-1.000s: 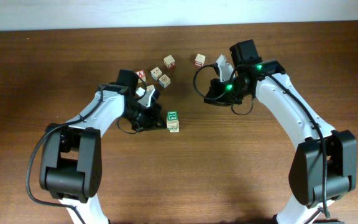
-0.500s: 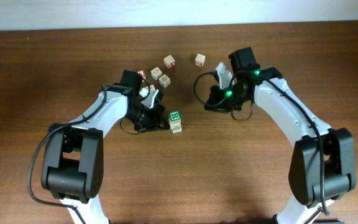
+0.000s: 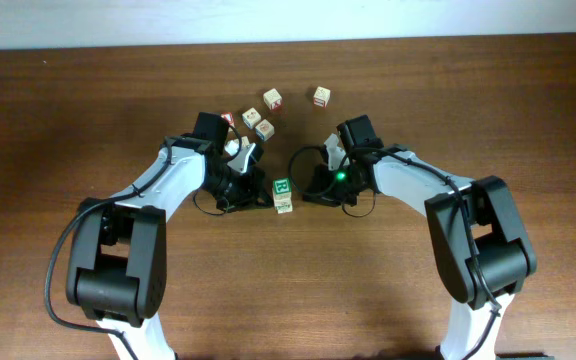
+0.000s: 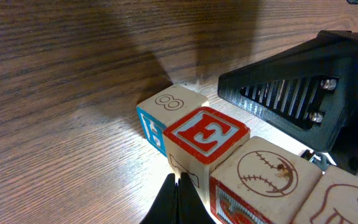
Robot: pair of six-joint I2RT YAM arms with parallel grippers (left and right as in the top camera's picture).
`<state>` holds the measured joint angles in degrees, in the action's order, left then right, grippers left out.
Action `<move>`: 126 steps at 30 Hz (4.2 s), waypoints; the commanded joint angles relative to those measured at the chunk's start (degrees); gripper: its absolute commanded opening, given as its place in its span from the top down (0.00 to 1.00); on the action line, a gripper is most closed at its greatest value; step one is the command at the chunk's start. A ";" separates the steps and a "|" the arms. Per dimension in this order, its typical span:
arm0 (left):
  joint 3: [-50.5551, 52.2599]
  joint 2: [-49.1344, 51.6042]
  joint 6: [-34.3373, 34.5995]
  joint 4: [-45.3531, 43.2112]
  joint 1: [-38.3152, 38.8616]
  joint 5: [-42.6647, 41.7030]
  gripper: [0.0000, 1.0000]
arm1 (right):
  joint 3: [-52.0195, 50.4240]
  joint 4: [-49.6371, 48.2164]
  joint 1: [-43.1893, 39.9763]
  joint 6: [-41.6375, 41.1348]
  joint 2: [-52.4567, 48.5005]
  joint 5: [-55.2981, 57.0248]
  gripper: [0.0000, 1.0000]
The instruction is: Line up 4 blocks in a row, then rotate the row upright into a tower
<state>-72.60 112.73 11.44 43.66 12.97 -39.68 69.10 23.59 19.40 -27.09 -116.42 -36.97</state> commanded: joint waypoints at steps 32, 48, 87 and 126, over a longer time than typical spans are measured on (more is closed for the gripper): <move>-4.85 -3.78 -3.02 0.37 -4.90 10.23 1.00 | 4.79 3.04 -10.88 9.38 2.84 -10.47 0.96; -9.97 -24.37 -3.58 4.90 -13.53 24.50 0.01 | 11.13 39.71 -11.93 14.86 69.44 22.86 0.01; -9.97 -24.37 -3.58 4.90 -13.53 24.52 0.01 | -68.78 -19.54 -16.48 31.78 116.24 32.65 0.01; 72.13 -108.32 -17.81 -41.07 -15.50 35.04 0.01 | -68.78 -19.54 -16.48 31.78 116.24 32.65 0.01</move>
<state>-2.24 8.14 -5.23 1.56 -2.33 -5.08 0.84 4.05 3.18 4.60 -0.58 -4.80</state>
